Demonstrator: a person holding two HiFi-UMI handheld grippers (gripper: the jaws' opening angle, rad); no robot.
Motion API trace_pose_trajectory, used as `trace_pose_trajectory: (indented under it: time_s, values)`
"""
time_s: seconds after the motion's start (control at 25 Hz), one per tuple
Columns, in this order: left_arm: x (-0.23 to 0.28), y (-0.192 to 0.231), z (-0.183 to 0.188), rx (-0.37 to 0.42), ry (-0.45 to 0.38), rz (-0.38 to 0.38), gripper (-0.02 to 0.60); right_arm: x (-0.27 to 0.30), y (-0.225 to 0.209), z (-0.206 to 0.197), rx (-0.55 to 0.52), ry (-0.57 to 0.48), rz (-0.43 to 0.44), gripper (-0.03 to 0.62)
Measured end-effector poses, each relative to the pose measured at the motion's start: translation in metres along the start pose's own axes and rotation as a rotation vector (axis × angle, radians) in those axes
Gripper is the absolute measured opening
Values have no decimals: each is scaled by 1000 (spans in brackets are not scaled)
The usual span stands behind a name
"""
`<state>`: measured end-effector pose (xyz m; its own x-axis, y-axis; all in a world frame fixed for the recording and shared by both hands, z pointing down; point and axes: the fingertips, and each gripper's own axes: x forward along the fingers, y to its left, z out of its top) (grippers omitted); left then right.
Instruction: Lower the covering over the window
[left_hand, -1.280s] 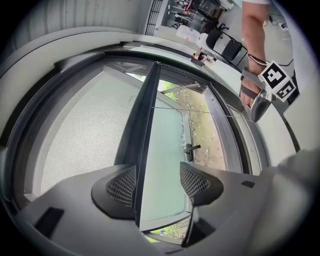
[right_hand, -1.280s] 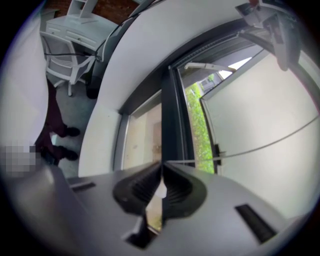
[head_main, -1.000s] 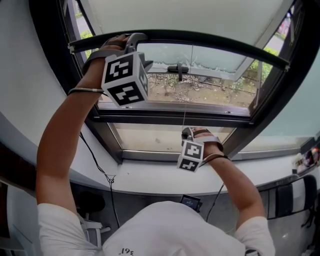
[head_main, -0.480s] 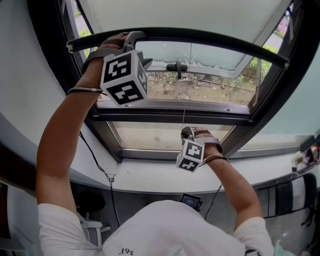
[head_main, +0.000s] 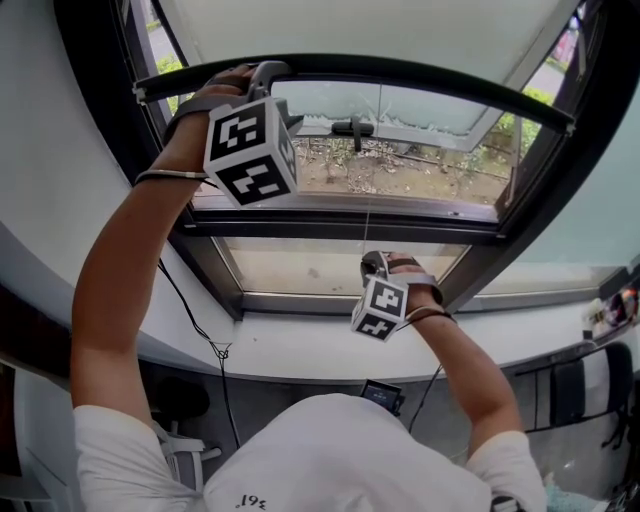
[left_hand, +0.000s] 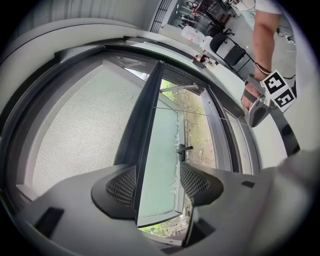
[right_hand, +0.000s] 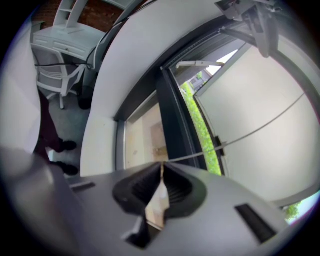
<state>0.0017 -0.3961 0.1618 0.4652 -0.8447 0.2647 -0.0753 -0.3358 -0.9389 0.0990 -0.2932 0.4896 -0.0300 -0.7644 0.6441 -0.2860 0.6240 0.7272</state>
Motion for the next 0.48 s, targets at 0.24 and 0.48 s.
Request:
trace_pose_trajectory:
  time_s: [0.24, 0.48]
  values:
    - [3, -14, -5, -4, 26, -40, 267, 4, 14, -6, 11, 7, 28, 29]
    - [10, -40, -10, -15, 38, -95, 267, 13, 34, -17, 18, 29, 69, 29]
